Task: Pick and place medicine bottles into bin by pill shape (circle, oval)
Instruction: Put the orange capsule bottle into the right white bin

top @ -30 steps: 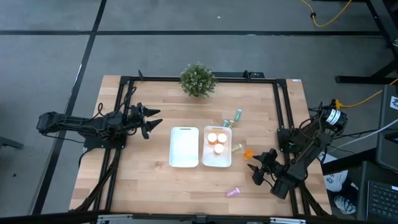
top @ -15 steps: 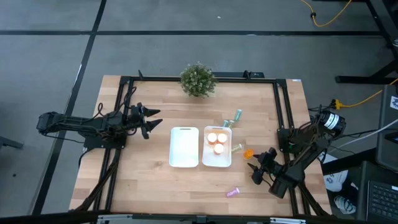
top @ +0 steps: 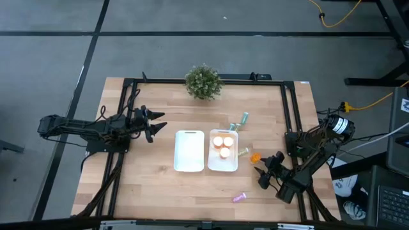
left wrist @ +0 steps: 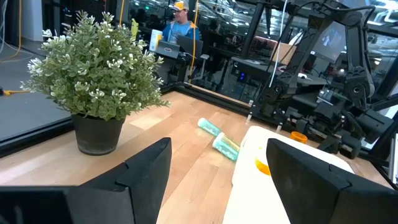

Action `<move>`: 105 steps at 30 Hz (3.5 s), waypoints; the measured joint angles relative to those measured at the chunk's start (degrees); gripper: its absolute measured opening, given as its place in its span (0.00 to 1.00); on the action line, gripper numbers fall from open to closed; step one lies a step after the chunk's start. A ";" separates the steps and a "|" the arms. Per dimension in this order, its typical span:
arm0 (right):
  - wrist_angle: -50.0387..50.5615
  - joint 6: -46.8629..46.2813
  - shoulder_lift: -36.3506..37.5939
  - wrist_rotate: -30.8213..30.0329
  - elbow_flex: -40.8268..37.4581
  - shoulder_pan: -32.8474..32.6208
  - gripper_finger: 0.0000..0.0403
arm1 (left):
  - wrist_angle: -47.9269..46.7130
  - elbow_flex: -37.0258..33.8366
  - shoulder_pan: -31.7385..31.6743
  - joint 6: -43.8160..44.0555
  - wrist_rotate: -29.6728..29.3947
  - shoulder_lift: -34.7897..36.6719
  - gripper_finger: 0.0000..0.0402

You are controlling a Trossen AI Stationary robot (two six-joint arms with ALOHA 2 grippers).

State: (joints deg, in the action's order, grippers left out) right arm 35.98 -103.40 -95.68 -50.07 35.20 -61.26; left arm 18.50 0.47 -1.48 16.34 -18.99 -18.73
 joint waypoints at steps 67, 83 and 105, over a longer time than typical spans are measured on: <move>-3.36 3.25 0.02 -0.09 0.04 8.99 0.55 | 0.00 0.00 0.00 0.00 0.01 -0.01 0.64; -2.64 8.80 0.02 -1.52 1.05 8.98 0.46 | 0.00 0.00 0.00 0.02 -0.01 0.01 0.64; 21.32 69.86 0.04 -1.44 16.61 8.99 0.45 | 0.00 -0.01 0.00 0.00 0.00 0.00 0.64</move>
State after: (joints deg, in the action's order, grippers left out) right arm 57.30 -33.54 -95.64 -51.51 51.81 -52.27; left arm 18.50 0.46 -1.48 16.34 -18.99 -18.73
